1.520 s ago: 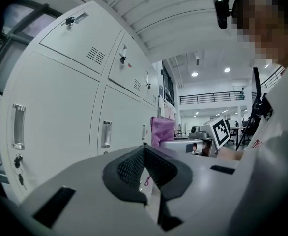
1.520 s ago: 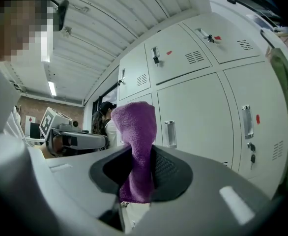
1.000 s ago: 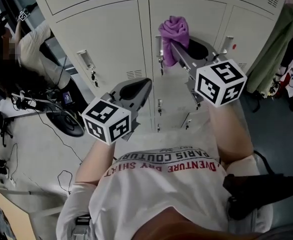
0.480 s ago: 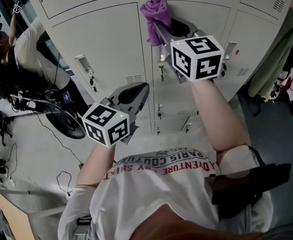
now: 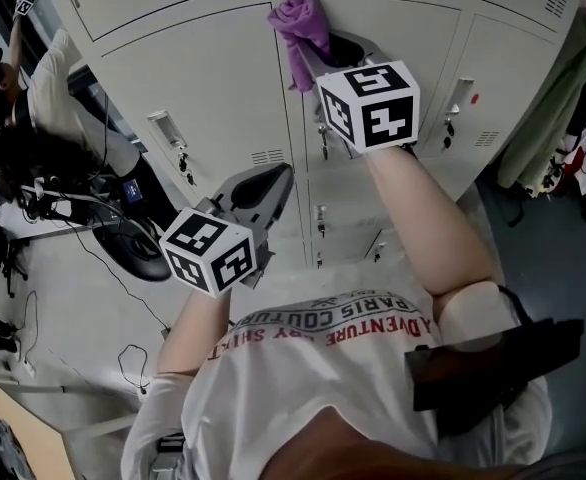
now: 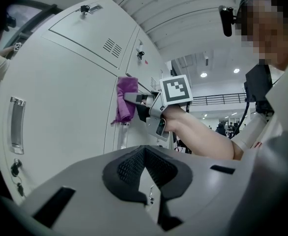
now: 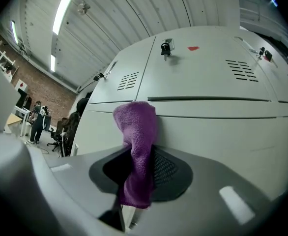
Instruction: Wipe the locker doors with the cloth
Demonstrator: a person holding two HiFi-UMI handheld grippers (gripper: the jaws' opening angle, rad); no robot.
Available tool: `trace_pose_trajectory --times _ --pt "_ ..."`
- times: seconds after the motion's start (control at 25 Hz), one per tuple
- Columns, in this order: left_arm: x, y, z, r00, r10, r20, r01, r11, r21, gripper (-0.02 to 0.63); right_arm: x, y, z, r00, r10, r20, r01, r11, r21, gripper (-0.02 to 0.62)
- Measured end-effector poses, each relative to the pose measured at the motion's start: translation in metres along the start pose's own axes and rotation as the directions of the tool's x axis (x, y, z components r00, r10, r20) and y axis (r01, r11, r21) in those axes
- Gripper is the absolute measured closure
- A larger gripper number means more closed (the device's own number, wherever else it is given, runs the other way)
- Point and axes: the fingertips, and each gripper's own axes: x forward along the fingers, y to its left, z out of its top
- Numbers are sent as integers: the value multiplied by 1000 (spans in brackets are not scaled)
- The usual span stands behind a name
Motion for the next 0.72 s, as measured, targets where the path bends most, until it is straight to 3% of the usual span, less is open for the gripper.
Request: trace_pose_trajectory --times 0.36,0.72 --pt "0 0 -3 1000 10 -1 -10 1000 -8 606 -8 -17 -2 1000 -4 -13 5 1000 17 514" --pt "16 -11 -9 999 -26 -21 25 1000 -10 606 -44 -85 -7 992 -123 -7 123 991 49 514"
